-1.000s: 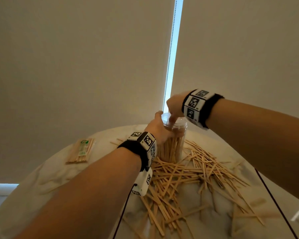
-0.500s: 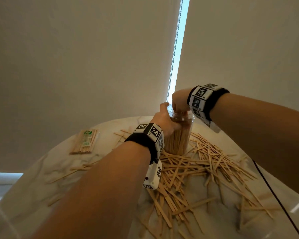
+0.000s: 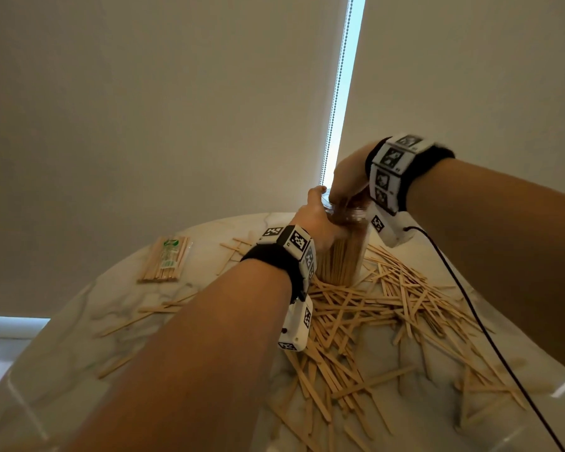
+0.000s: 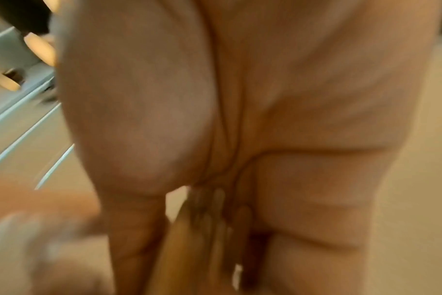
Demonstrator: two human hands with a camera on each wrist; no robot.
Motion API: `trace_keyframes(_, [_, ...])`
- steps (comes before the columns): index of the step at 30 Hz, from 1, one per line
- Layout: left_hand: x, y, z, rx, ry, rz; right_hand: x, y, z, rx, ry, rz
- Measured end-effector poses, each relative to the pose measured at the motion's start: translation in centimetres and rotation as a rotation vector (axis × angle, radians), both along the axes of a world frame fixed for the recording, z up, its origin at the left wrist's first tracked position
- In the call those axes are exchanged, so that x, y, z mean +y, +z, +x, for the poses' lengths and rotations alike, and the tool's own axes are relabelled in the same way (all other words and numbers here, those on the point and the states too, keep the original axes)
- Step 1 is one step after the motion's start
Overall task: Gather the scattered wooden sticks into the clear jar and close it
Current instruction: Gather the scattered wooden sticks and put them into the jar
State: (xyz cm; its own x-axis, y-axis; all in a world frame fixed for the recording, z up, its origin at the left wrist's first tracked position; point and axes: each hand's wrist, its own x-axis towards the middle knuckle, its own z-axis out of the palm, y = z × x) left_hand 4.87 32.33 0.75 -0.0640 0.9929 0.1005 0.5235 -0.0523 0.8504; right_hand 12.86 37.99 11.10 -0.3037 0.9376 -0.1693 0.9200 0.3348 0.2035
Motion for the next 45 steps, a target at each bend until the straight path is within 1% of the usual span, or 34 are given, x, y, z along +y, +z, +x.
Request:
trace_keyframes(1, [0.0,0.0,-0.1,0.008,0.010,0.001,0.5,0.4,0.0,0.043,0.000,-0.049])
trace_keyframes(3, [-0.2,0.1,0.0,-0.010,0.014,0.002,0.5,0.8,0.3,0.106,0.006,-0.076])
trace_keyframes(4, [-0.4,0.2,0.0,-0.017,0.012,0.006,0.5,0.9,0.3,0.106,0.009,-0.052])
trace_keyframes(7, [-0.8,0.6,0.4,-0.018,0.014,-0.006,0.4,-0.2,1.3,0.015,0.082,0.093])
trace_keyframes(9, [-0.6,0.7,0.5,-0.021,0.036,-0.023,0.0,-0.7,1.9,0.086,0.090,0.092])
trace_keyframes(11, [-0.9,1.0,0.7,0.000,0.061,-0.050,-1.2,-0.3,2.7,0.147,0.102,0.101])
trace_keyframes(14, [-2.7,1.7,0.5,0.103,0.064,-0.142,-4.3,1.0,4.4,0.213,0.175,0.282])
trace_keyframes(16, [-4.8,2.0,0.0,0.235,0.085,-0.160,-6.8,1.4,6.0,0.340,0.204,0.330])
trace_keyframes(18, [-7.6,2.2,-0.7,0.374,0.094,-0.165,-9.4,0.8,7.5,0.425,0.194,0.280])
trace_keyframes(20, [-10.9,2.2,-1.6,0.494,0.096,-0.184,-12.2,-1.0,8.7,0.449,0.166,0.154])
trace_keyframes(23, [-16.0,1.7,-3.8,0.651,0.087,-0.251,-16.6,-4.8,10.0,0.366,0.139,-0.051])
trace_keyframes(25, [-19.2,1.1,-5.8,0.735,0.104,-0.326,-19.3,-7.2,10.6,0.270,0.099,-0.195])
trace_keyframes(27, [-22.3,0.5,-7.9,0.818,0.157,-0.399,-22.0,-9.1,10.9,0.136,0.080,-0.321])
trace_keyframes(28, [-23.7,0.2,-8.7,0.872,0.182,-0.431,-23.4,-9.7,10.9,0.055,0.100,-0.338])
trace_keyframes(30, [-26.1,-0.7,-10.2,0.973,0.218,-0.504,-25.7,-10.7,11.0,-0.065,0.147,-0.283])
trace_keyframes(32, [-27.8,-1.8,-11.3,1.038,0.239,-0.557,-27.2,-11.2,11.0,-0.082,0.171,-0.231])
trace_keyframes(36, [-29.4,-3.3,-11.4,1.000,0.297,-0.517,-28.9,-11.4,11.0,-0.004,0.119,-0.215])
trace_keyframes(39, [-29.5,-3.8,-10.5,0.984,0.293,-0.497,-29.9,-10.9,10.6,0.087,0.110,-0.232])
trace_keyframes(40, [-29.5,-4.0,-10.2,0.985,0.286,-0.502,-30.3,-10.6,10.4,0.076,0.115,-0.235])
trace_keyframes(44, [-29.1,-4.3,-9.0,0.957,0.254,-0.484,-31.2,-10.3,10.0,-0.081,0.133,-0.238])
trace_keyframes(45, [-28.8,-4.4,-8.7,0.925,0.259,-0.452,-31.2,-10.4,10.1,-0.071,0.121,-0.260])
